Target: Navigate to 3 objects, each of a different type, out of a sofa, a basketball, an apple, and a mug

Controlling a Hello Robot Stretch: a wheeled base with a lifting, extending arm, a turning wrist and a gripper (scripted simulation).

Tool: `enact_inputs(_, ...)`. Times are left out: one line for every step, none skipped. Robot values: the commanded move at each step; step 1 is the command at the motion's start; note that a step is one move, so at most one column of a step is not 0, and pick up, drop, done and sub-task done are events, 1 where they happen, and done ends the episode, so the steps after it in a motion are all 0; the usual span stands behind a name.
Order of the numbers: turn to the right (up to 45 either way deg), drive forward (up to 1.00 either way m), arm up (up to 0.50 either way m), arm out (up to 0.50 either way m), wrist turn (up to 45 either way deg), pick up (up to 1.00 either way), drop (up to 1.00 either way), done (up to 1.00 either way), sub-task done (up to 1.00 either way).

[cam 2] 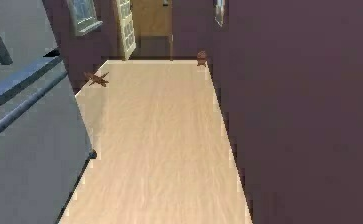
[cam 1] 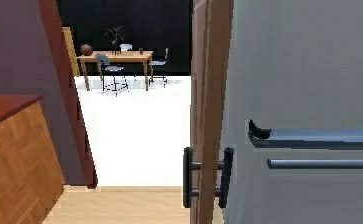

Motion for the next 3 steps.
enact_inputs(-45.0, 0.00, 0.00, 0.00, 0.0, 0.00, 0.00, 0.00, 0.00)
enact_inputs(-39.0, 0.00, 0.00, 0.00, 0.0, 0.00, 0.00, 0.00, 0.00)
enact_inputs(0.0, 1.00, 0.00, 0.00, 0.0, 0.00, 0.00, 0.00, 0.00)
